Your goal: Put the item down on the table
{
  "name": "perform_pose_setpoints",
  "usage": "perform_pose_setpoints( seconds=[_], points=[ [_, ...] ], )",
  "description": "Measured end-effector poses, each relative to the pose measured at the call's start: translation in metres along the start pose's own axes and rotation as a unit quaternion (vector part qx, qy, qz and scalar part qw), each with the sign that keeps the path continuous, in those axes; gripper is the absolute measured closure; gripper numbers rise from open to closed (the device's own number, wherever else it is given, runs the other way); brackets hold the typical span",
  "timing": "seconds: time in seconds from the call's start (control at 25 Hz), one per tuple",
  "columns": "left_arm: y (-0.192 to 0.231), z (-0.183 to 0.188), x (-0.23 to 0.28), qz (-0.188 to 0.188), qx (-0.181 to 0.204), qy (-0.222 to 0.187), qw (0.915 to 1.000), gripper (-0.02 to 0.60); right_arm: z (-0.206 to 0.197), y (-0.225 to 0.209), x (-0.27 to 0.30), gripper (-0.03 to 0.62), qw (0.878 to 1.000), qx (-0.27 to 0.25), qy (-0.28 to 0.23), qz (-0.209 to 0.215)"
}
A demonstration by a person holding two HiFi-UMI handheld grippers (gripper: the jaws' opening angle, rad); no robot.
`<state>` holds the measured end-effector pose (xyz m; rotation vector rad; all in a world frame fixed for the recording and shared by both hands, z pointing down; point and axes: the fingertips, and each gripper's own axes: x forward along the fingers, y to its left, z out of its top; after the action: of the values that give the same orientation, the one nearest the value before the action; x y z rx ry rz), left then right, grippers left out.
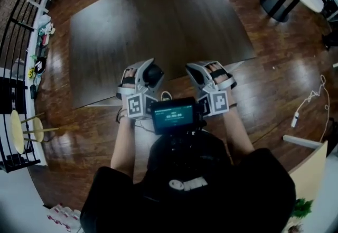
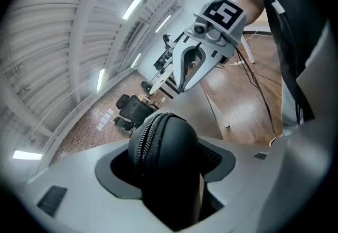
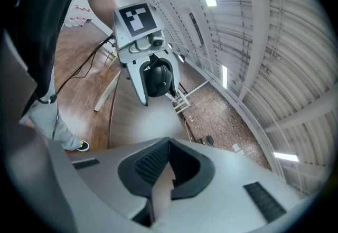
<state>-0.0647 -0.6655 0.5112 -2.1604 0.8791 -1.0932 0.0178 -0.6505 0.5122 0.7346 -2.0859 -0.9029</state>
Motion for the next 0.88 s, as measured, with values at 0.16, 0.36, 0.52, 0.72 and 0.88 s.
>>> perform_pose_setpoints(
  seconds=[0.16, 0.36, 0.52, 0.72, 0.88],
  points=[
    [0.002, -0.03, 0.04, -0.035, 0.005, 0.008, 0.9994, 0.299, -0.007, -0.011, 0.029, 0.589, 1.0, 0.006, 0.018, -0.003],
    [0.022, -0.068, 0.111, -0.09, 0.015, 0.023, 0.9956, 0.299, -0.019, -0.047, 0.081, 0.589, 0.999, 0.019, 0.04, -0.001],
    [0.019, -0.092, 0.161, -0.14, 0.015, 0.031, 0.9895, 0.298, -0.034, -0.06, 0.113, 0.589, 0.997, 0.034, 0.063, 0.006],
    [0.006, -0.126, 0.212, -0.203, 0.004, 0.068, 0.9769, 0.298, -0.056, -0.063, 0.142, 0.589, 0.994, 0.048, 0.097, 0.019],
    [-0.007, -0.145, 0.235, -0.237, 0.0, 0.095, 0.9668, 0.298, -0.066, -0.063, 0.16, 0.589, 0.991, 0.059, 0.115, 0.026]
  ],
)
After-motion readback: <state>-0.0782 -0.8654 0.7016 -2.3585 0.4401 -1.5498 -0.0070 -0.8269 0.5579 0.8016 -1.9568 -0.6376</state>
